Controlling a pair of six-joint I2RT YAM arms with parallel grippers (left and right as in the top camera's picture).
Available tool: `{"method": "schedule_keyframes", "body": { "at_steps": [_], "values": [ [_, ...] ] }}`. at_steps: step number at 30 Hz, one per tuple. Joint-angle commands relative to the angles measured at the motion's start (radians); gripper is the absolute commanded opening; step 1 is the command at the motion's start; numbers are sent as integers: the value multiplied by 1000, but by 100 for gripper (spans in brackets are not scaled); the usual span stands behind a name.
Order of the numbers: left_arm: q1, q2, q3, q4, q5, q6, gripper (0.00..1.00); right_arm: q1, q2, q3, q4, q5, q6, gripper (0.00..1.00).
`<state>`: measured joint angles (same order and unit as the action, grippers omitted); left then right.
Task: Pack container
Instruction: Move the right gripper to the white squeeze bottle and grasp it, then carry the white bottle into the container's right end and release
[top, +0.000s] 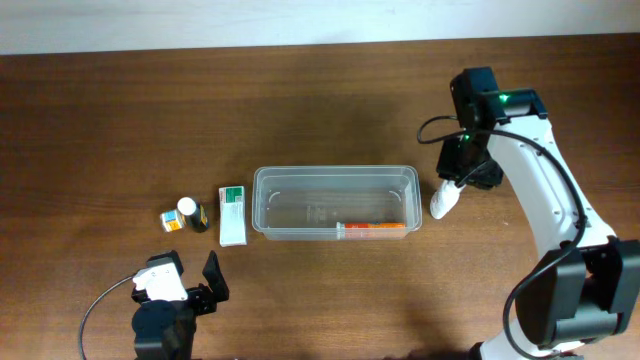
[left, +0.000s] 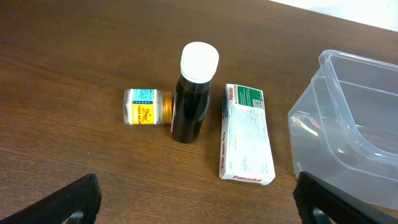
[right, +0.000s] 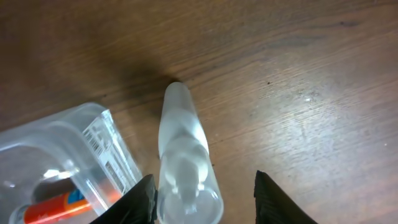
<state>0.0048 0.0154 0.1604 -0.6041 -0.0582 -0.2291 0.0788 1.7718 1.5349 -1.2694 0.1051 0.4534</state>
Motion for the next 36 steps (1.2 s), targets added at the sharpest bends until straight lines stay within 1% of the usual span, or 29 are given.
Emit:
{"method": "schedule_keyframes", "body": {
  "at_steps": [1, 4, 6, 8, 10, 13, 17, 23, 27, 31, 36],
  "values": [
    [-5, -10, -5, 2, 10, -2, 100, -16, -13, -48, 29, -47, 19, 43],
    [-5, -10, -5, 2, 10, -2, 100, -14, -13, -78, 57, -69, 20, 41],
    [-5, -10, -5, 2, 10, -2, 100, -14, -13, -91, 72, -76, 20, 34],
    [-5, -10, -5, 2, 10, -2, 100, -14, -13, -94, 74, -76, 20, 29],
    [-5, -10, -5, 2, 10, -2, 100, -14, -13, -94, 75, -76, 20, 19],
    [-5, -10, -5, 2, 10, -2, 100, -15, -16, -88, 80, -74, 19, 15],
    [-5, -10, -5, 2, 10, -2, 100, -14, -41, -36, 67, -69, 0, 14],
    [-5, -10, -5, 2, 10, -2, 100, 8, -139, 120, -40, -68, -31, 13],
    [-5, -10, -5, 2, 10, -2, 100, 74, -235, 204, -103, -68, -38, 12],
    [-5, -10, -5, 2, 10, -2, 100, 173, -321, 216, -119, -68, -38, 12],
    [-5, -10, -5, 2, 10, -2, 100, 283, -313, 211, -154, -68, -30, 12]
  ]
}}
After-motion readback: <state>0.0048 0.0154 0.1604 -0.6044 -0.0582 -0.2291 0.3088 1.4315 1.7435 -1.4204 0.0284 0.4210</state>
